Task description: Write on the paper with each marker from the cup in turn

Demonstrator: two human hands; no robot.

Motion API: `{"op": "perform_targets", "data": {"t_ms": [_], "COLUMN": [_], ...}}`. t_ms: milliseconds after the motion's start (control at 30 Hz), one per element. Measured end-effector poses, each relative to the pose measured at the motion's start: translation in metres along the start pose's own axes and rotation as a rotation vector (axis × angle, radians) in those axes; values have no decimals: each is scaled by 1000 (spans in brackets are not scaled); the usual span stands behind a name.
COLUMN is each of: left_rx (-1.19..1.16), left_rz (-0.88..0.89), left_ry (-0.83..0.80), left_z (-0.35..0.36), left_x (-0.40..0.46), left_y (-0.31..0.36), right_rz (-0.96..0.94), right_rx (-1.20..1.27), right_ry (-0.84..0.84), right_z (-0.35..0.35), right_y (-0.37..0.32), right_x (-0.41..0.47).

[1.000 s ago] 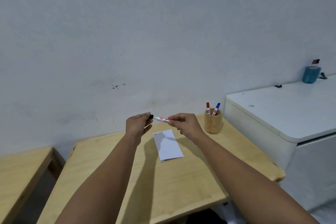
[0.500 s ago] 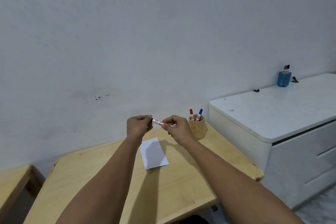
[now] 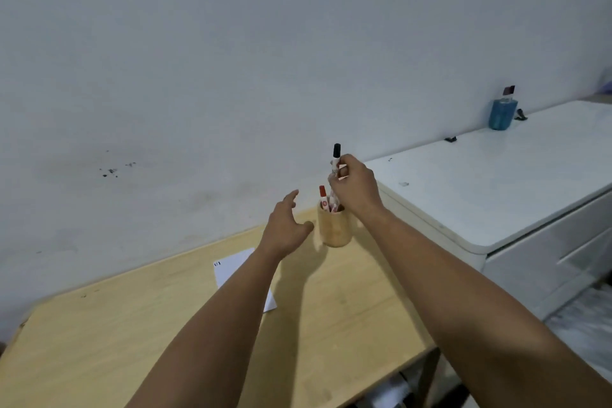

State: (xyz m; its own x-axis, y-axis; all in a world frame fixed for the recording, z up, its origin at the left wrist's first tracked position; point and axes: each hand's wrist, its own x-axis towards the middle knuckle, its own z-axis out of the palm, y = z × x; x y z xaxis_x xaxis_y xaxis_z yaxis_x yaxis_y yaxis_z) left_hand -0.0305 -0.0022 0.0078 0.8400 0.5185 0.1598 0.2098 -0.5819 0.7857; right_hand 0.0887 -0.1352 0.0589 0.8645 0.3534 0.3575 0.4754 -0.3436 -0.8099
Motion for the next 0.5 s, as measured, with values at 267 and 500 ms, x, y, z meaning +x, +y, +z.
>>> {"op": "perform_targets", "data": {"t_ms": [267, 500], "left_rx": [-55, -143], "left_rz": [36, -14], "left_ry": [-44, -9], "left_z": [56, 46], "left_x": [27, -8], "left_y": [-9, -1], "right_rz": [109, 107], "right_rx": [-293, -142], "right_ry": [-249, -77], "right_z": [19, 23], "right_y": [30, 33], "right_x": [11, 1]}}
